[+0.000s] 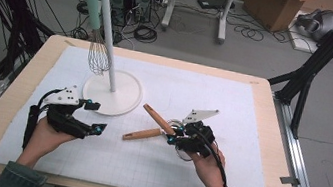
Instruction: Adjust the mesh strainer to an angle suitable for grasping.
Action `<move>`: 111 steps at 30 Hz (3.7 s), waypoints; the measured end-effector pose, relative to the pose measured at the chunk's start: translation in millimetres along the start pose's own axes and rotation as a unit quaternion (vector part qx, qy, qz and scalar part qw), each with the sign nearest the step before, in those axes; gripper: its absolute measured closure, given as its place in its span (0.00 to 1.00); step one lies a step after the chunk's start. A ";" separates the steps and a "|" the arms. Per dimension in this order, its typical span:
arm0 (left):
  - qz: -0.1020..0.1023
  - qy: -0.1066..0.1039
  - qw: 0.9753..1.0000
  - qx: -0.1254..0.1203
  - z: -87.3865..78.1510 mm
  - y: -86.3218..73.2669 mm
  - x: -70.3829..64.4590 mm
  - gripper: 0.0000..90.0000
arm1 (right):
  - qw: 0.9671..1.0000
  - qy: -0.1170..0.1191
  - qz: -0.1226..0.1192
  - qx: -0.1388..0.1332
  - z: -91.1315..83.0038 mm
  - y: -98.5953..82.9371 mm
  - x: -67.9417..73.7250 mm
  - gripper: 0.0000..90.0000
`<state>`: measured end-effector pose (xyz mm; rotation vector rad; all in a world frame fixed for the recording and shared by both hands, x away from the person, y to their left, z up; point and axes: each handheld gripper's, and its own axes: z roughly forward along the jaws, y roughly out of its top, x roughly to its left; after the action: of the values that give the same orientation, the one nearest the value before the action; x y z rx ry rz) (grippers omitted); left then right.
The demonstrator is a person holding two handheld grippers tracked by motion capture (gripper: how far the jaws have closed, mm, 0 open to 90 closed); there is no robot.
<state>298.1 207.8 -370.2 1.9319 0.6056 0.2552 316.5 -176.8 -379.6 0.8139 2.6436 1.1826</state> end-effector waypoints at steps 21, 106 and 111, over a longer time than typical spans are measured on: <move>0.003 -0.029 1.000 -0.003 12.8 9.6 -5.6 0.28 | 0.999 0.021 -0.023 -0.019 -1.0 9.1 9.8 0.77; -0.019 -0.120 0.992 -0.021 42.0 32.9 -15.1 0.47 | 0.990 0.094 -0.076 -0.072 33.5 40.4 45.3 0.77; -0.023 -0.125 0.992 -0.027 41.5 34.1 -16.3 0.50 | 0.989 0.095 -0.082 -0.073 34.9 41.0 47.5 0.77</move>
<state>312.5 155.4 -355.9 1.8586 0.4718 -0.0001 305.1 -106.6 -369.3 0.4697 2.6665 1.4506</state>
